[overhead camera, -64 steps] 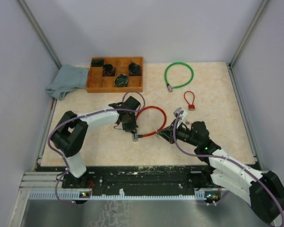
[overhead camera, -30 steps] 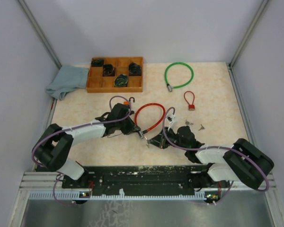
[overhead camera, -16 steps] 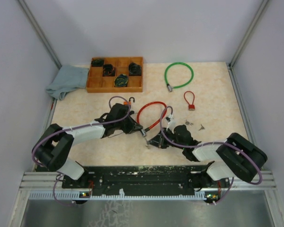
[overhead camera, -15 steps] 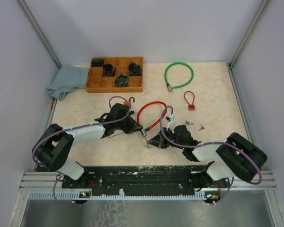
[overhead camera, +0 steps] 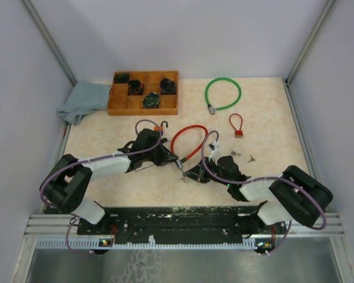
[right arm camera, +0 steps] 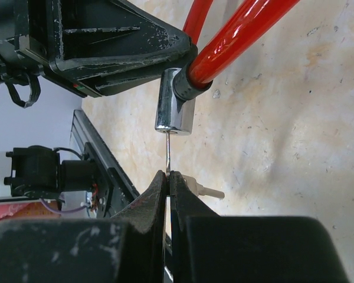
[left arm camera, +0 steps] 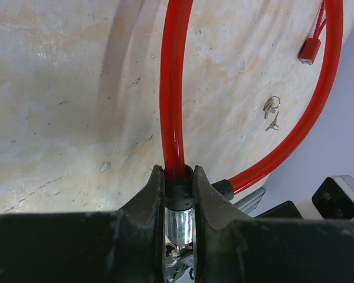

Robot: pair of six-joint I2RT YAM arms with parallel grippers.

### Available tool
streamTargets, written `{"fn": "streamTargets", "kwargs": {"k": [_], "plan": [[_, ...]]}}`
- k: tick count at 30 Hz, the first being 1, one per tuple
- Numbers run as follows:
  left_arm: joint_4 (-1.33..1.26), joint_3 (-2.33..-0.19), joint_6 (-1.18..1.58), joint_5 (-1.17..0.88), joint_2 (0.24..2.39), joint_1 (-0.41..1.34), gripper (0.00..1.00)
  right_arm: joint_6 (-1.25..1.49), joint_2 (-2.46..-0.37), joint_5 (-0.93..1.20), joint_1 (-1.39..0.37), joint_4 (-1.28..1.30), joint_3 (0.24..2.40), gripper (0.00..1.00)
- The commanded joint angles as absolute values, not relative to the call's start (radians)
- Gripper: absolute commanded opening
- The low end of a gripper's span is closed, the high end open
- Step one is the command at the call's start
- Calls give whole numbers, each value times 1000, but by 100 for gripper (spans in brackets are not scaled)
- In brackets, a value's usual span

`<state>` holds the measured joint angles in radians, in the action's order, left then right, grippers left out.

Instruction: Unlock with the key

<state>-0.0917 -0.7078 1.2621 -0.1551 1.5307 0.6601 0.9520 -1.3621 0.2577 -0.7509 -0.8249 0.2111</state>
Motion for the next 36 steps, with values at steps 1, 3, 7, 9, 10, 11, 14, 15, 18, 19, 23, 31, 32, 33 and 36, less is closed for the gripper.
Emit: {"fn": "streamTargets", "kwargs": {"k": [1, 3, 7, 9, 10, 11, 14, 15, 18, 19, 23, 31, 32, 33, 36], "plan": [[-161, -700, 1279, -185, 1512, 661, 0, 970, -1351, 243, -760, -909, 223, 0], [-167, -701, 1282, -192, 1517, 661, 0, 973, -1351, 245, -760, -915, 221, 0], [-174, -702, 1285, -200, 1519, 661, 0, 988, -1362, 243, -759, -926, 219, 0], [-177, -700, 1286, -202, 1517, 661, 0, 997, -1377, 245, -759, -940, 218, 0], [-180, -698, 1288, -201, 1515, 661, 0, 1003, -1384, 245, -760, -949, 216, 0], [-183, -695, 1290, -204, 1513, 661, 0, 1010, -1392, 245, -759, -959, 214, 0], [-199, -686, 1293, -208, 1508, 661, 0, 1036, -1417, 246, -759, -997, 207, 0], [-205, -682, 1297, -213, 1507, 661, 0, 1044, -1425, 246, -758, -1008, 205, 0], [-222, -671, 1307, -219, 1504, 661, 0, 1067, -1445, 239, -754, -1048, 189, 0], [-224, -668, 1308, -221, 1503, 661, 0, 1075, -1446, 236, -749, -1066, 182, 0], [-232, -660, 1311, -226, 1500, 661, 0, 1099, -1431, 216, -730, -1078, 158, 0], [-265, -628, 1326, -233, 1486, 680, 0, 1113, -1435, 209, -717, -1060, 180, 0], [-267, -625, 1329, -227, 1482, 686, 0, 1118, -1440, 207, -715, -1068, 182, 0], [-271, -622, 1330, -225, 1477, 691, 0, 1124, -1444, 205, -713, -1075, 184, 0], [-284, -617, 1340, -217, 1466, 711, 0, 1126, -1458, 202, -711, -1068, 204, 0]]}}
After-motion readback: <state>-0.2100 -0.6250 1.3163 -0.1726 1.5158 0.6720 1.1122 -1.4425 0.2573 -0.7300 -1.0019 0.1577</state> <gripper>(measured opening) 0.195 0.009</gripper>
